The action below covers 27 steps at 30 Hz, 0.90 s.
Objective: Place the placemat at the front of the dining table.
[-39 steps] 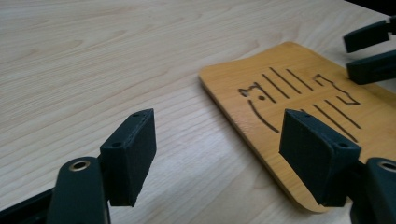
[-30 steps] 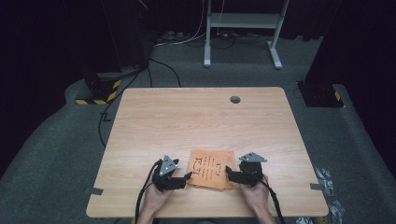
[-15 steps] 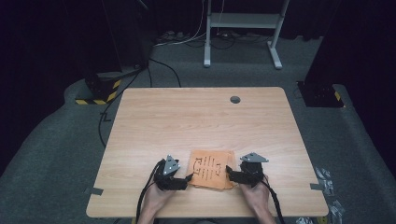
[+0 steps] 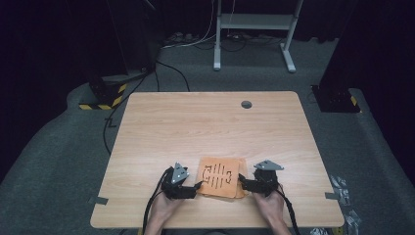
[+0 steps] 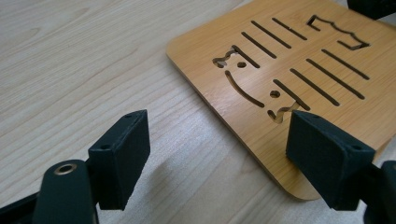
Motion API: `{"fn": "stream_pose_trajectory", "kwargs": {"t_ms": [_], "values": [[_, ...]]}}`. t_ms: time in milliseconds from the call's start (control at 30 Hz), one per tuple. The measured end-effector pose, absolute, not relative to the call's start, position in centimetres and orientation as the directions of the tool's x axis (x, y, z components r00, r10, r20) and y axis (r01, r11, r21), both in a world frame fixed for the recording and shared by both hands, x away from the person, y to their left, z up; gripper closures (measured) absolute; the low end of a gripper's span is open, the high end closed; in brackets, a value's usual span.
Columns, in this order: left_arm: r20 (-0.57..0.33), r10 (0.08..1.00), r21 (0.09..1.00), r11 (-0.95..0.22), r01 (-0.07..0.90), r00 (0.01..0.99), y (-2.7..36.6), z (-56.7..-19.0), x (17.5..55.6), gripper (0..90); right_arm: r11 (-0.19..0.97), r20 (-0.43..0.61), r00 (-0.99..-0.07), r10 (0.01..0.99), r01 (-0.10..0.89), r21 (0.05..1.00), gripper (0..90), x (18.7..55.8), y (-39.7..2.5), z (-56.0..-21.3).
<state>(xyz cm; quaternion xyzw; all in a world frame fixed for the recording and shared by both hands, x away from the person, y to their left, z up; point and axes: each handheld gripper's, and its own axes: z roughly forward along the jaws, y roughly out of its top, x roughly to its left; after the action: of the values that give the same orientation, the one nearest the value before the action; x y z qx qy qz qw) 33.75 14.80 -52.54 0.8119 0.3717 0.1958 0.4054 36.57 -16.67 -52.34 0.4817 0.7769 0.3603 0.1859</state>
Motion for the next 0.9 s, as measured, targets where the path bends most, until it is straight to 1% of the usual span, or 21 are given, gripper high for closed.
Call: {"fn": "stream_pose_trajectory", "kwargs": {"t_ms": [400, 500, 633, 767, 900], "values": [[0.035, 0.774, 0.795, -0.405, 0.452, 0.632, 14.5, -52.6, 33.8, 24.0, 0.286, 0.055, -0.478, 0.877, 0.609, 0.74, 16.3, 36.5, -16.8, -52.3], [0.033, 0.771, 0.794, -0.407, 0.452, 0.636, 14.6, -52.6, 33.9, 24.0, 0.282, 0.083, -0.491, 0.867, 0.623, 0.73, 14.2, 36.6, -17.1, -52.4], [0.033, 0.773, 0.793, -0.407, 0.454, 0.634, 14.6, -52.6, 33.9, 24.1, 0.284, 0.098, -0.498, 0.861, 0.633, 0.72, 14.2, 36.8, -17.3, -52.3], [0.037, 0.773, 0.79, -0.411, 0.455, 0.634, 14.5, -52.6, 33.9, 24.8, 0.25, 0.158, -0.506, 0.848, 0.645, 0.722, 16.0, 36.7, -17.7, -51.8], [0.034, 0.773, 0.787, -0.412, 0.46, 0.634, 14.5, -52.6, 33.9, 24.8, 0.234, 0.177, -0.526, 0.832, 0.621, 0.748, 20.9, 36.1, -18.0, -51.2]]}}
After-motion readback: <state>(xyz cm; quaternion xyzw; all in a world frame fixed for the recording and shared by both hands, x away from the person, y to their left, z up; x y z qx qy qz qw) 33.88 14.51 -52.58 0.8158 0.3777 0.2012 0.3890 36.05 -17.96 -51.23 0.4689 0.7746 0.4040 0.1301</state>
